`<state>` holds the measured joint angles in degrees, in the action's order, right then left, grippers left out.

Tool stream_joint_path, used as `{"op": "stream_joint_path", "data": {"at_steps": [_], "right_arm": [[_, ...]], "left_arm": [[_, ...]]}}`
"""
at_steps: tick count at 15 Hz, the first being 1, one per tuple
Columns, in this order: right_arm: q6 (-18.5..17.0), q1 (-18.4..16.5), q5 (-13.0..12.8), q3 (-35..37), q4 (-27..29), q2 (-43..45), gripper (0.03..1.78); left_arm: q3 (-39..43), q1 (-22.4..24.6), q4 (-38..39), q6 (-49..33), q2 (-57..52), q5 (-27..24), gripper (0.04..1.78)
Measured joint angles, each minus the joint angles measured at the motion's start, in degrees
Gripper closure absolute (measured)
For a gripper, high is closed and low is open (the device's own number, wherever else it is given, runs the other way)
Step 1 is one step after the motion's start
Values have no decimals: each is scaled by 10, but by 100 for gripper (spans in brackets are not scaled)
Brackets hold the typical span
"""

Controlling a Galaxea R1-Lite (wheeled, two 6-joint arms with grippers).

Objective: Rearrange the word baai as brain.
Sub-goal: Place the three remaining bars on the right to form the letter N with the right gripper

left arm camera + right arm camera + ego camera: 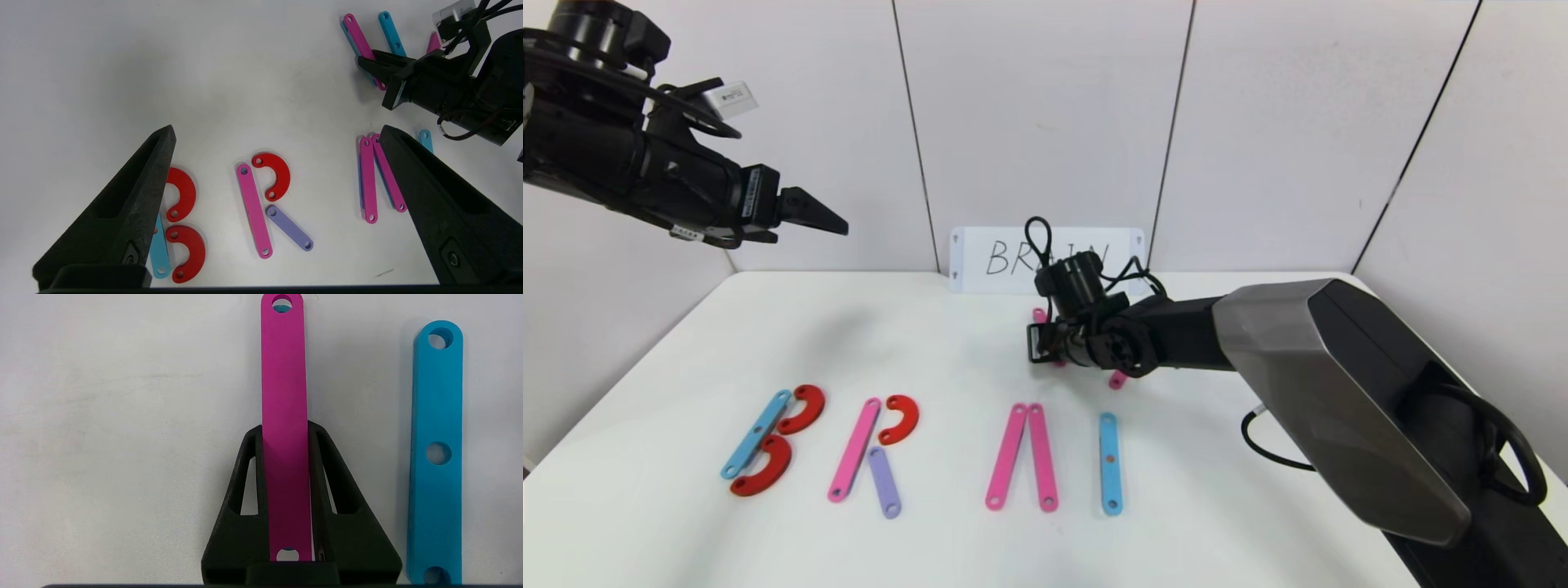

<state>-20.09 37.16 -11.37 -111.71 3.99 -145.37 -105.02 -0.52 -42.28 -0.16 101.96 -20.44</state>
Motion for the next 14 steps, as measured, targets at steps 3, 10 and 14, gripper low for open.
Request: {"op": "stream_joint_path", "data": {"at_steps": [3, 10, 14], "right_arm": [[0, 0, -1, 2, 3, 5, 151], [-9, -2, -46, 91, 2, 112, 151], [-46, -1, -86, 237, -1, 207, 151]], "left_arm": [[0, 0, 0, 0, 0, 0, 8], [-1, 0, 0, 0, 0, 0, 8], [0, -1, 0, 0, -3, -1, 8]]}}
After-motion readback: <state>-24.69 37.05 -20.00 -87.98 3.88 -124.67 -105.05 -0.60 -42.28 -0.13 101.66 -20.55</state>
